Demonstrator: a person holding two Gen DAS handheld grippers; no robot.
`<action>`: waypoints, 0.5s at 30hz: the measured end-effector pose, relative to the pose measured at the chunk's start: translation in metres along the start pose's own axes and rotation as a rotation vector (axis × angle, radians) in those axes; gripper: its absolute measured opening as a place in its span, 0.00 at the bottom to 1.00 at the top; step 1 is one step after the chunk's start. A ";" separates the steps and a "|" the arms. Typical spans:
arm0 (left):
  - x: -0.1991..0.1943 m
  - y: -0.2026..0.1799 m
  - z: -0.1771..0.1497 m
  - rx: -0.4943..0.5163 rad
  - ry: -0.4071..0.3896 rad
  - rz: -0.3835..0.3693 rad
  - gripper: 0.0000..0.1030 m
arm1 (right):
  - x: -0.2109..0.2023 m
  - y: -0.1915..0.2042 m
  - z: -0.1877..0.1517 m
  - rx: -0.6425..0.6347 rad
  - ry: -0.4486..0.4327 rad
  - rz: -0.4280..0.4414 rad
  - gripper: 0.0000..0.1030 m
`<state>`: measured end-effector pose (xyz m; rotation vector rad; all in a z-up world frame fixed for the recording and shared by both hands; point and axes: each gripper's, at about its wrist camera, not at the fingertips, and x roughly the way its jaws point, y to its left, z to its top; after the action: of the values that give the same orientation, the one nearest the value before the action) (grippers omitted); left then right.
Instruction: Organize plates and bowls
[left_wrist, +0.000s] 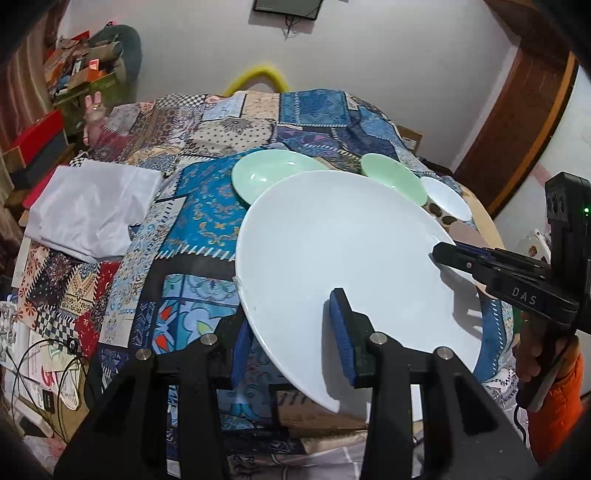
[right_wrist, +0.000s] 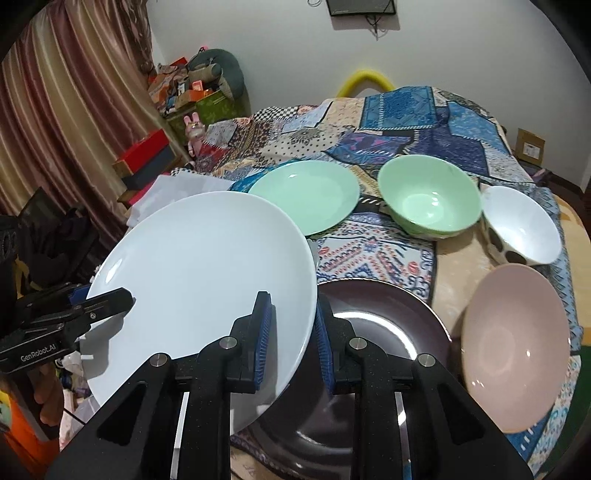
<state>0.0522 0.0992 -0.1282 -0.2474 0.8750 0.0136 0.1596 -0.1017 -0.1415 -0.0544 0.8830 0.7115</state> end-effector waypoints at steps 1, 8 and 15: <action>0.000 -0.004 0.000 0.006 0.001 -0.002 0.38 | -0.002 -0.002 -0.002 0.004 -0.003 -0.005 0.21; 0.005 -0.027 -0.003 0.048 0.026 -0.031 0.38 | -0.015 -0.022 -0.014 0.040 -0.015 -0.037 0.21; 0.022 -0.048 -0.006 0.081 0.066 -0.053 0.38 | -0.022 -0.041 -0.031 0.086 -0.006 -0.068 0.21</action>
<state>0.0675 0.0493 -0.1388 -0.1965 0.9326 -0.0797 0.1526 -0.1554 -0.1554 -0.0052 0.9008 0.6095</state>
